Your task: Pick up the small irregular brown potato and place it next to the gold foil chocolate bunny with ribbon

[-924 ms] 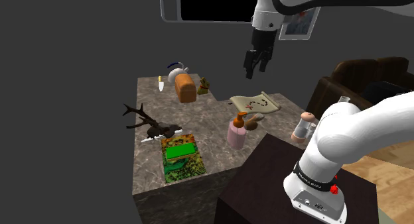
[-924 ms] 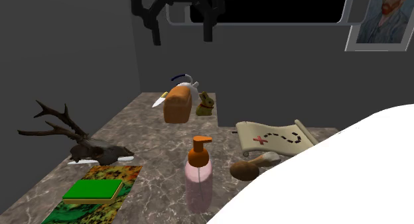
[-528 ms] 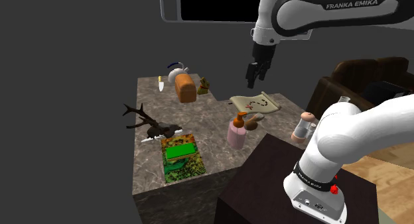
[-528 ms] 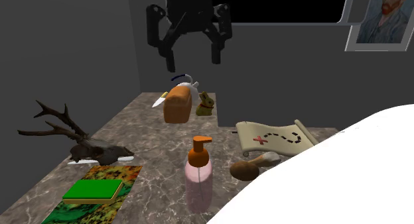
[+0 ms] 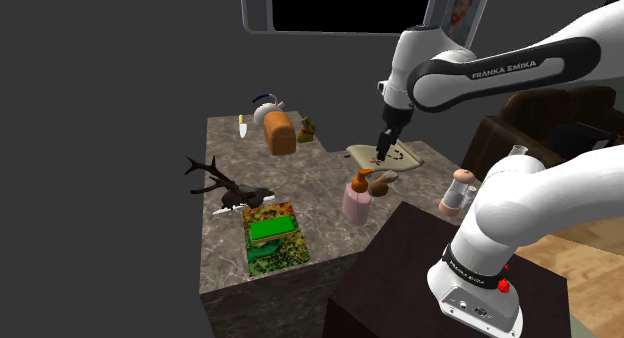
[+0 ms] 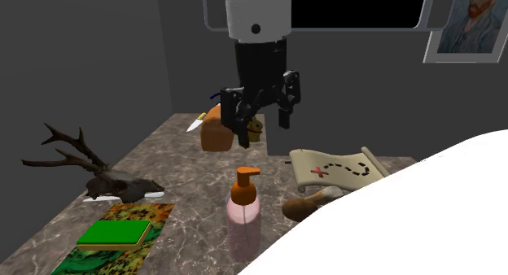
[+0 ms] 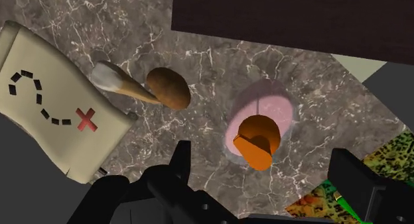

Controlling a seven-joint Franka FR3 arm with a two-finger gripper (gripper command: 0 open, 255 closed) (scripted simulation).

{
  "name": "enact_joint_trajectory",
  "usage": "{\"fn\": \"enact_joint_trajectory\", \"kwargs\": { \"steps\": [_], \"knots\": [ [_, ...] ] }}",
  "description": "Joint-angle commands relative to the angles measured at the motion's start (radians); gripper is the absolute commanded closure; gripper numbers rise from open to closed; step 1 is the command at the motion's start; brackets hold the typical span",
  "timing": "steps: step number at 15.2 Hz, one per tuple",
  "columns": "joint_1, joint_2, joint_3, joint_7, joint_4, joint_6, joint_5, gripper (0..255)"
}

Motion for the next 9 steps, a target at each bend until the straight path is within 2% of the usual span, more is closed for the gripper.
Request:
{"fn": "enact_joint_trajectory", "kwargs": {
  "steps": [1,5,9],
  "knots": [
    [-0.016,0.033,-0.032,-0.036,-0.048,0.1,-0.047,0],
    [-0.062,0.137,-0.101,-0.103,-0.12,0.31,-0.153,0],
    [-0.121,0.316,-0.164,-0.153,-0.148,0.554,-0.274,0]
  ]
}}
